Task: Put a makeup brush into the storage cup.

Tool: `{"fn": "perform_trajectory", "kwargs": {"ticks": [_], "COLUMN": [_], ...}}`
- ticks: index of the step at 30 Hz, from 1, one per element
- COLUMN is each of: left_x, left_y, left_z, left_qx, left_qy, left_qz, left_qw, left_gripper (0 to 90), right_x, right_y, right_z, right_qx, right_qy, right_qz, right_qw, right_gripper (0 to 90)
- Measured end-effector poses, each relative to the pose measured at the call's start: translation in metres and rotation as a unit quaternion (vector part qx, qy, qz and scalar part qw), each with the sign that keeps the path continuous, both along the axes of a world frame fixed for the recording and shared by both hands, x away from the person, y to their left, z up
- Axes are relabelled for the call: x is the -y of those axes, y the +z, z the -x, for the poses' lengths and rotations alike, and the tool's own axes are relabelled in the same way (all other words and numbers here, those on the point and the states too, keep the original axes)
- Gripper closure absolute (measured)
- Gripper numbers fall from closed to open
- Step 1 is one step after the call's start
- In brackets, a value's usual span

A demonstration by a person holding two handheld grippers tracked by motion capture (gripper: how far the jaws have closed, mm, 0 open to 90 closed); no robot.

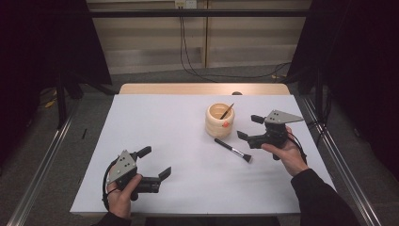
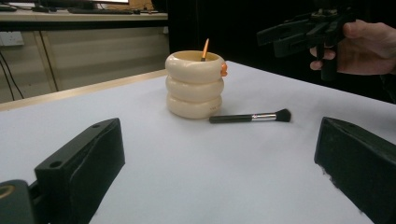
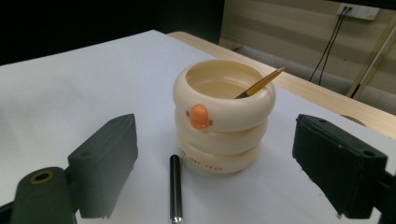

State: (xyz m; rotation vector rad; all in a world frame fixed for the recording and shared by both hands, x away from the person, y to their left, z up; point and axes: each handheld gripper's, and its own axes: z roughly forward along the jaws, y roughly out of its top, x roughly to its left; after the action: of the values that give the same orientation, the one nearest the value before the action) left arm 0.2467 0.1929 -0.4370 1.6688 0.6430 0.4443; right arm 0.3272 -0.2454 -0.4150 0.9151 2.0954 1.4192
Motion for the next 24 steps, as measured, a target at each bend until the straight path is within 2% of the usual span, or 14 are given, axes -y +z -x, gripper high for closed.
{"fn": "perform_trajectory", "kwargs": {"ticks": [1, 2, 5, 8, 9, 11, 12, 13, 16, 18, 20, 22, 24], "left_x": [-0.001, -0.001, 0.000, -0.002, -0.001, -0.002, -0.001, -0.001, -0.001, -0.001, -0.001, -0.001, -0.001], "left_y": [0.000, 0.000, 0.000, 0.000, 0.000, 0.000, 0.000, 0.000, 0.000, 0.000, 0.000, 0.000, 0.000], "left_z": [-0.001, 0.000, 0.001, 0.000, 0.000, 0.000, 0.000, 0.000, 0.000, 0.000, 0.000, 0.000, 0.001], "left_qx": [0.003, 0.001, -0.002, 0.002, 0.002, 0.003, 0.002, 0.002, 0.001, 0.001, 0.001, 0.002, 0.003], "left_qy": [-0.003, -0.001, 0.002, -0.002, -0.003, -0.003, -0.002, -0.001, -0.002, -0.002, -0.002, -0.002, 0.004], "left_qz": [-0.011, -0.006, 0.002, -0.013, -0.009, -0.014, -0.008, -0.012, -0.007, -0.006, -0.012, -0.012, -0.008], "left_qw": [0.9999, 1.0000, 1.0000, 0.9999, 1.0000, 0.9999, 1.0000, 0.9999, 1.0000, 1.0000, 0.9999, 0.9999, 1.0000], "left_gripper": [1.7, 1.7, 1.7, 1.7, 1.7, 1.7, 1.7, 1.7, 1.7, 1.7, 1.7, 1.7, 1.7], "right_x": [-0.001, -0.001, -0.002, -0.002, -0.003, -0.004, -0.005, -0.005, -0.006, -0.008, -0.009, -0.011, -0.012], "right_y": [-0.001, -0.001, -0.002, -0.002, -0.002, -0.002, -0.003, -0.003, -0.004, -0.005, -0.006, -0.007, -0.007], "right_z": [-0.001, -0.002, -0.005, -0.008, -0.010, -0.015, -0.017, -0.018, -0.022, -0.024, -0.026, -0.029, -0.032], "right_qx": [-0.001, -0.009, -0.021, -0.042, -0.058, -0.088, -0.097, -0.107, -0.121, -0.134, -0.148, -0.165, -0.176], "right_qy": [0.003, 0.006, 0.015, 0.022, 0.028, 0.040, 0.040, 0.046, 0.053, 0.060, 0.070, 0.080, 0.089], "right_qz": [0.002, 0.003, 0.024, 0.042, 0.052, 0.063, 0.073, 0.081, 0.094, 0.106, 0.115, 0.126, 0.135], "right_qw": [1.0000, 0.9999, 0.9994, 0.9980, 0.9966, 0.9933, 0.9918, 0.9899, 0.9868, 0.9834, 0.9799, 0.9749, 0.9712], "right_gripper": [13.8, 13.7, 14.6, 18.1, 18.4, 18.4, 18.9, 19.7, 19.2, 19.1, 18.4, 19.2, 23.2]}}
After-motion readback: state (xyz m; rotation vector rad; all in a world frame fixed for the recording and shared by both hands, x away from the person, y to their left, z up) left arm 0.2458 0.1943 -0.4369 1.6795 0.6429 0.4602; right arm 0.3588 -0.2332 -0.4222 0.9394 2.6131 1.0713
